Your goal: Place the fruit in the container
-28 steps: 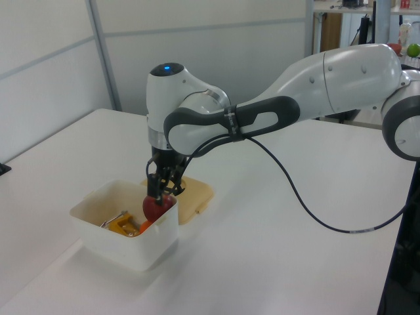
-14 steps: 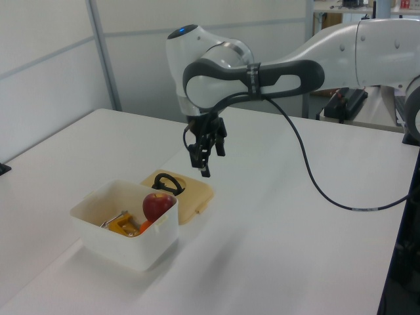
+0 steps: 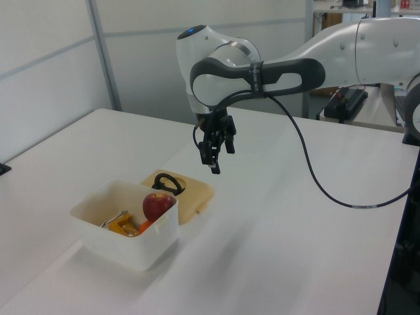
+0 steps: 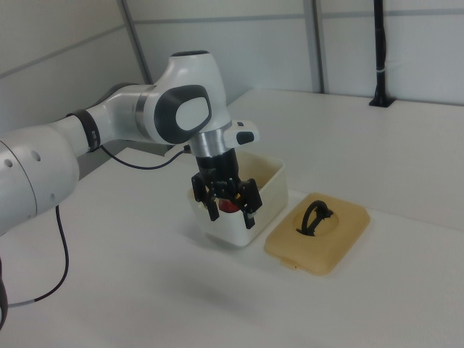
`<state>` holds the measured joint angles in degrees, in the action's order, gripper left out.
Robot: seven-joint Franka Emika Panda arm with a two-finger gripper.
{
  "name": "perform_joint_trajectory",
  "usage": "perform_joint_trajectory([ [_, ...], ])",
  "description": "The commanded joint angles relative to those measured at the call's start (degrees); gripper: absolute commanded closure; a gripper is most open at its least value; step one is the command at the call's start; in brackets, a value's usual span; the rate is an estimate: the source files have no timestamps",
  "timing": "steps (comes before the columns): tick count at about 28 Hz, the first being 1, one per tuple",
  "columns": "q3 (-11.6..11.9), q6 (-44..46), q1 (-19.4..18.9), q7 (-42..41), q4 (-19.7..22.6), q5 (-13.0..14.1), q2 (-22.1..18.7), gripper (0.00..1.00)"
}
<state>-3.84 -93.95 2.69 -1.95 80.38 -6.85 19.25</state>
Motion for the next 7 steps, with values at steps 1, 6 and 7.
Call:
perform_joint_trajectory([
  [1, 0.6, 0.6, -0.1, -1.6, 1.4, 0.8, -1.6, 0.0],
  [6, 0.7, 0.3, 0.6, -1.6, 1.4, 0.7, -1.3, 0.0],
  [7, 0.7, 0.3, 0.8, -1.6, 1.4, 0.7, -1.4, 0.0],
])
